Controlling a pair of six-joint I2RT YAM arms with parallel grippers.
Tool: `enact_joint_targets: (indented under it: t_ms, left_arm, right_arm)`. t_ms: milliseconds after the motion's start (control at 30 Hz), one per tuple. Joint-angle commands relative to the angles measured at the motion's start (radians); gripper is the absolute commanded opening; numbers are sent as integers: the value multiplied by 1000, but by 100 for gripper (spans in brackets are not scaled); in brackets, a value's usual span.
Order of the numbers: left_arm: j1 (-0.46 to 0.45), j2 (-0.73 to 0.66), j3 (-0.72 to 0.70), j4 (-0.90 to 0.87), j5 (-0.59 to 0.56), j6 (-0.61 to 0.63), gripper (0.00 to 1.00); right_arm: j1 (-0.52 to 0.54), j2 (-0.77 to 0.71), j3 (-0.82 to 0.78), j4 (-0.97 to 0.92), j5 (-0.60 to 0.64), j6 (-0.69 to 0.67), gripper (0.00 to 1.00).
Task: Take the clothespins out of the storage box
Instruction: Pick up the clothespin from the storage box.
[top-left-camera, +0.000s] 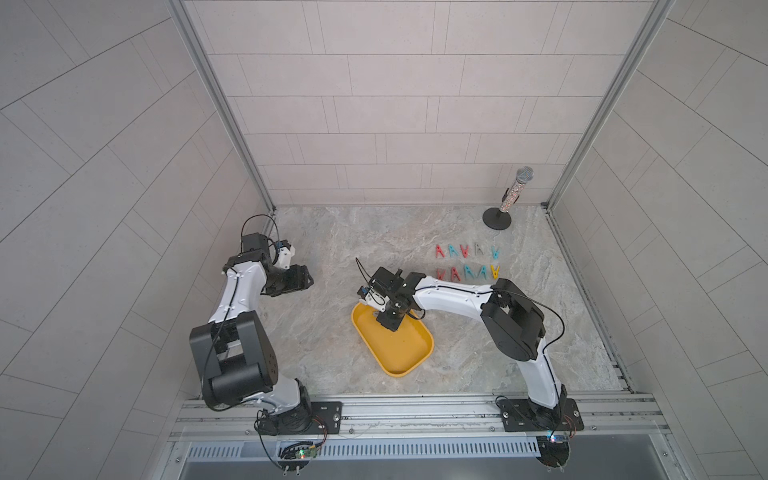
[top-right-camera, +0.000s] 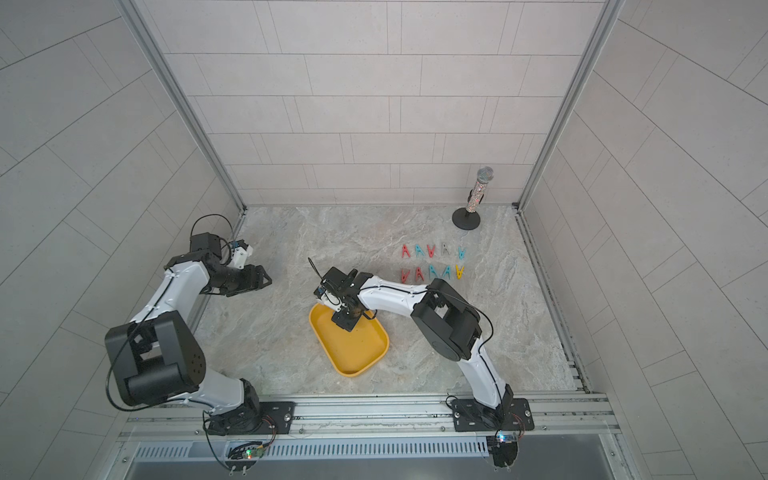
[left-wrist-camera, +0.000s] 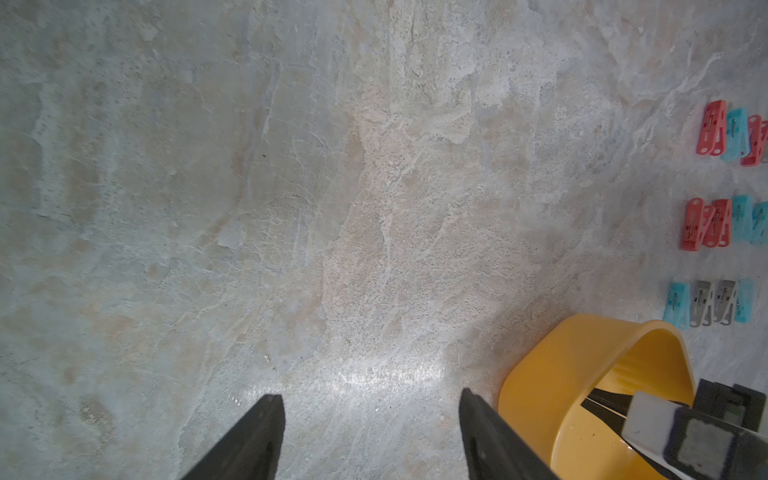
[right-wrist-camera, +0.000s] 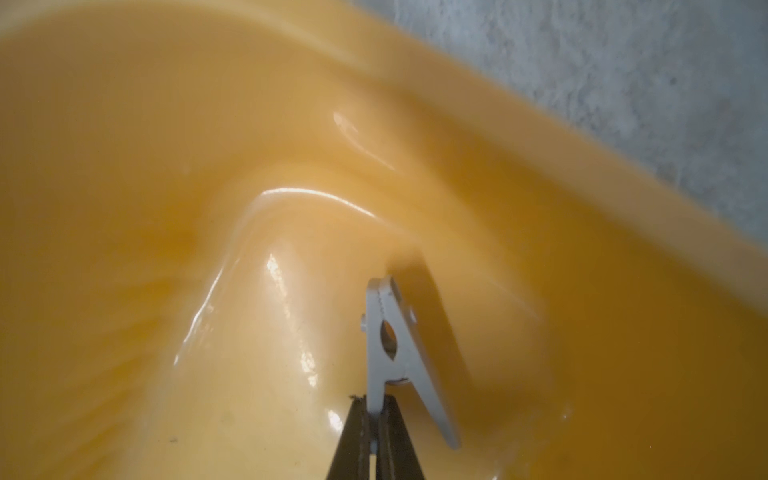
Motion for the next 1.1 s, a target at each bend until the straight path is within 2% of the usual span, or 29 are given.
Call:
enact_joint_targets:
  t_ms: [0, 333, 600, 900, 1067]
  left_arm:
    - [2, 4, 18, -20, 10, 15, 74]
    - [3, 0, 20, -26, 31, 16, 74]
    - [-19, -9, 23, -29, 65, 26, 76]
    - [-164, -36, 20, -32, 71, 68, 77]
    - [-273, -48, 16, -46, 61, 111, 77]
  right_arm:
    - [2, -86, -19, -23, -15, 15, 0]
    - [1, -233, -99, 1, -24, 58, 0]
    - [-9, -356, -203, 84, -7, 147, 0]
    - [-34, -520, -372, 224, 60, 298, 0]
    - [-102, -614, -465, 249, 81, 383, 0]
